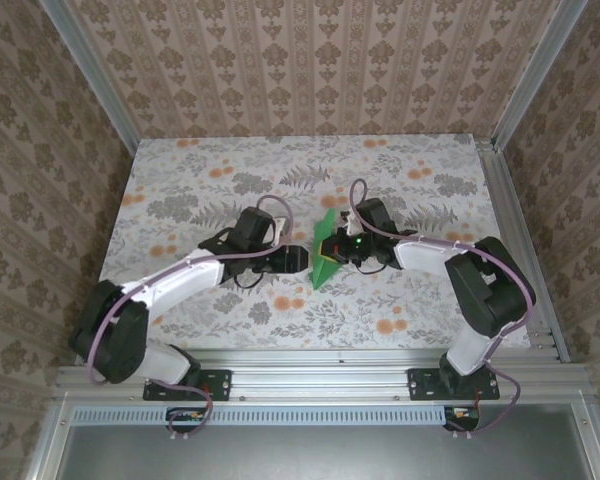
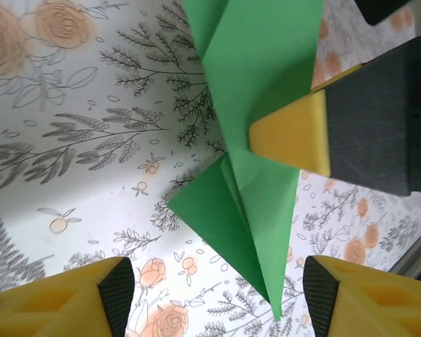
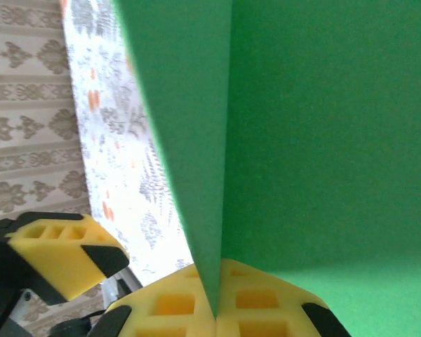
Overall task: Fold a paper plane with a square sheet of paper (pick it up from the middle)
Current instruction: Pick up the paper from the center of the table.
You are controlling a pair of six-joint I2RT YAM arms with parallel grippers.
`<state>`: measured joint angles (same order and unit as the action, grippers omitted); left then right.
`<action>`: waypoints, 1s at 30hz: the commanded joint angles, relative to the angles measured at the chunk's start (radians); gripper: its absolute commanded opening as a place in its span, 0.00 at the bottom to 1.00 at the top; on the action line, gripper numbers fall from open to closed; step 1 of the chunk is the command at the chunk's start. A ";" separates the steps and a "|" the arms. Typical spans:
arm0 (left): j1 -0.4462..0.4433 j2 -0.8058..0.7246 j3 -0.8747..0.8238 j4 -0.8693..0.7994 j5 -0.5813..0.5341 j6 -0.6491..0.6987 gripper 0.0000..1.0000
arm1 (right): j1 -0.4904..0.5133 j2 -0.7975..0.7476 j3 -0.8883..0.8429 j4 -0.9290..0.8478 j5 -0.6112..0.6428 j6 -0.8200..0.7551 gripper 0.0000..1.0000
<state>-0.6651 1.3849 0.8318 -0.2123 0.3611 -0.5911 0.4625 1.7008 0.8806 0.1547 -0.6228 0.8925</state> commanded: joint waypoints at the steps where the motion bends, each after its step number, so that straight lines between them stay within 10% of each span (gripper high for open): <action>1: 0.009 -0.086 -0.046 0.049 0.020 -0.135 0.69 | -0.008 -0.038 0.023 0.096 -0.048 0.074 0.02; 19: -0.017 -0.236 -0.217 0.490 0.081 -0.527 0.76 | -0.008 -0.072 0.035 0.462 -0.104 0.375 0.00; 30: -0.004 -0.179 -0.135 0.496 0.122 -0.482 0.42 | -0.004 -0.084 0.003 0.494 -0.113 0.397 0.00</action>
<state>-0.6735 1.2026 0.6563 0.2501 0.4564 -1.0916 0.4583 1.6466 0.9001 0.6041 -0.7128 1.2705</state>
